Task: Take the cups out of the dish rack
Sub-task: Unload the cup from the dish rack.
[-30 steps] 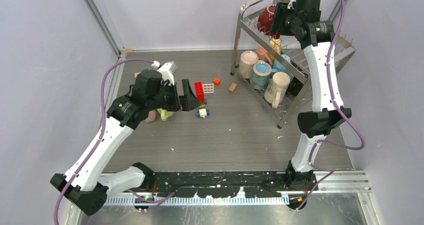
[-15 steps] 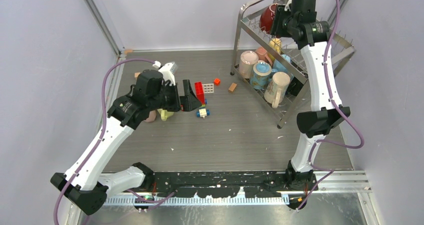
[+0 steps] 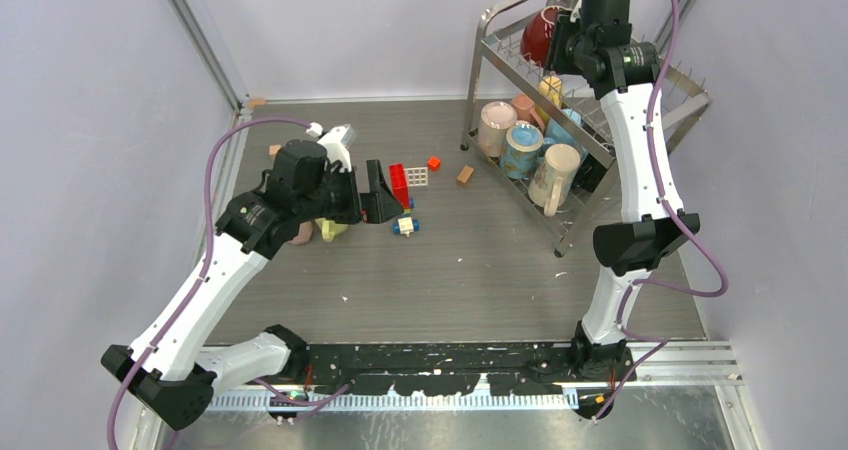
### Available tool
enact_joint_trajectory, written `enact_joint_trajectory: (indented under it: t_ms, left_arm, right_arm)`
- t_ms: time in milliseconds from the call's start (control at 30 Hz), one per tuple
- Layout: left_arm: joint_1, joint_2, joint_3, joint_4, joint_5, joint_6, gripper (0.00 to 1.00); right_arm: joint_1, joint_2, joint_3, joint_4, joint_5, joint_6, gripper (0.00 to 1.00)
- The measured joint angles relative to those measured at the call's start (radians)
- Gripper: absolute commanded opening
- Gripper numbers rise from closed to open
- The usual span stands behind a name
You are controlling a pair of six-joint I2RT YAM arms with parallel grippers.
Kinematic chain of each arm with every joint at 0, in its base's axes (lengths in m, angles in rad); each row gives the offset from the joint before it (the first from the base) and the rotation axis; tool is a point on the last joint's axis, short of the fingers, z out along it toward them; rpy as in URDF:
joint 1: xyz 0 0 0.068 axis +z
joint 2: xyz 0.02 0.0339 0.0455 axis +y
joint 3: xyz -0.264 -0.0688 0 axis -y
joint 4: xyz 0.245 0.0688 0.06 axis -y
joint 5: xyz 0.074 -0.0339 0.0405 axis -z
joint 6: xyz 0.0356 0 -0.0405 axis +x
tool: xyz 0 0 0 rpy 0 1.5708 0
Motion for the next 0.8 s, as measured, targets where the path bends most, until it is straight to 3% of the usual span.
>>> enact_joint_trajectory:
  t_ms: [500, 800]
  left_arm:
    - [-0.004, 0.0, -0.005, 0.004, -0.007, 0.0, 1.0]
    - [-0.005, 0.0, -0.005, 0.014, -0.01, -0.008, 1.0]
  right_arm:
    - [0.002, 0.014, 0.022, -0.009, 0.019, -0.018, 0.02]
    - [0.005, 0.026, 0.069, -0.045, 0.029, -0.021, 0.01]
